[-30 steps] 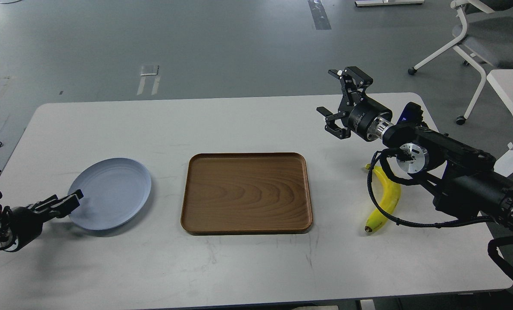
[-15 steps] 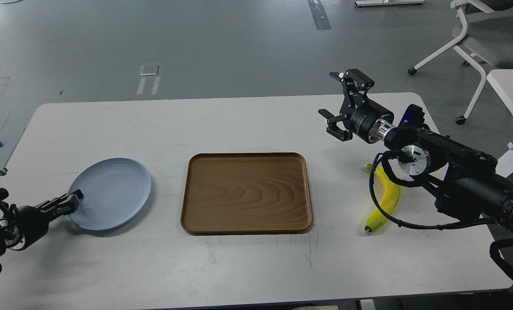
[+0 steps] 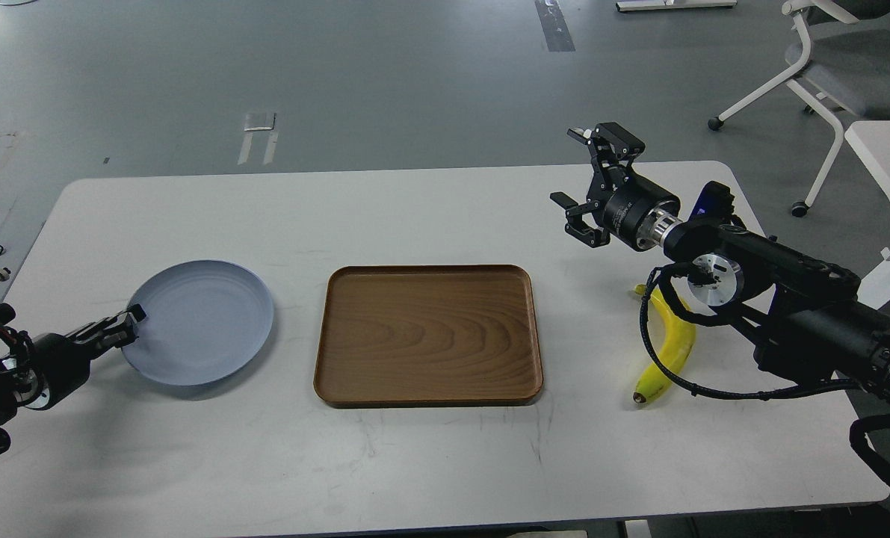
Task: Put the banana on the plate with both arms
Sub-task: 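Lift the plate with the left gripper and set it onto the wooden tray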
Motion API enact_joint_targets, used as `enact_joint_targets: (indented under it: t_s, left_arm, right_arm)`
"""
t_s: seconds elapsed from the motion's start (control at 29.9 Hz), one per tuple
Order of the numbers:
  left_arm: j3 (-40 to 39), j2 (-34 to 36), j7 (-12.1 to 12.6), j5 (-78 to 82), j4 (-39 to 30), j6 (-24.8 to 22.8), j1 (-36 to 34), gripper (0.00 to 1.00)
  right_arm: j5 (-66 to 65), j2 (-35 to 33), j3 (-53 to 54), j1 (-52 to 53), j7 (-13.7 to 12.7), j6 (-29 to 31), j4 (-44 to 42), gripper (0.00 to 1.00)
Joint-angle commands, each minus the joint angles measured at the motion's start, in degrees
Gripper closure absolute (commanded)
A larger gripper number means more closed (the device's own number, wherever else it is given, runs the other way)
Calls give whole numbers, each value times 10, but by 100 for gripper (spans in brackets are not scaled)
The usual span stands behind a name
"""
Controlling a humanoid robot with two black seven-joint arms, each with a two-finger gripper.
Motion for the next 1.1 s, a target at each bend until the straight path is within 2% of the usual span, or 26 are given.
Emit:
enact_joint_targets:
  t_s: [0.0,0.2,0.43,0.53,0.77,0.9,1.07]
  left_arm:
    - [1,0,0,5,-46,0,-28,100]
    - [1,-19,0,6,-133,0,-94,100]
    - [13,-90,0,36,-149,-10,-122,100]
    - [34,-138,0,53,-123,-18,-133,100]
    - [58,-261,0,52,8,-52,-141,100]
    - [58,-286,0,52,58,-71,-141,100]
    - [58,-293,0,54,68,-85,-140,100]
  right_arm:
    - [2,-17,13,6,0,-1,5,1]
    - [6,-60,47,5,0,0,9,1]
    - [9,-117,57,-1,0,0,29,1]
    - [12,-134,63,-2,0,0,34,1]
    - [13,-159,67,-4,0,-1,49,1]
    - [13,-162,68,-9,0,-1,52,1]
    - [13,-163,73,-16,0,-1,55,1]
